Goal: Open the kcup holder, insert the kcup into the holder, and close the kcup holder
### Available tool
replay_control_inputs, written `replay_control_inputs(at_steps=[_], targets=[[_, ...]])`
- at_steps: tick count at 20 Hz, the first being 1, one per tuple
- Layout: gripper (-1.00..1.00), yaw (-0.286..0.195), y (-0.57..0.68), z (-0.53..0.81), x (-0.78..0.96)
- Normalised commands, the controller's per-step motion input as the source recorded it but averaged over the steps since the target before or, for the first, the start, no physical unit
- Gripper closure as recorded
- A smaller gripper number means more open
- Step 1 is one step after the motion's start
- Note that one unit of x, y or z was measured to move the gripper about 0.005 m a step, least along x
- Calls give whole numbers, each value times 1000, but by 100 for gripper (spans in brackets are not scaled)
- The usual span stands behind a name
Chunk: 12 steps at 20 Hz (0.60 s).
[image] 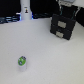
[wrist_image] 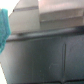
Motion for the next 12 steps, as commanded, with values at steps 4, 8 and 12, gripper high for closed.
replay_control_inputs(at_steps=[4,8,12], targets=[[-100,46,-296,-150,0],[-100,-28,48,-237,-72],[-100,-42,129,-378,-174]])
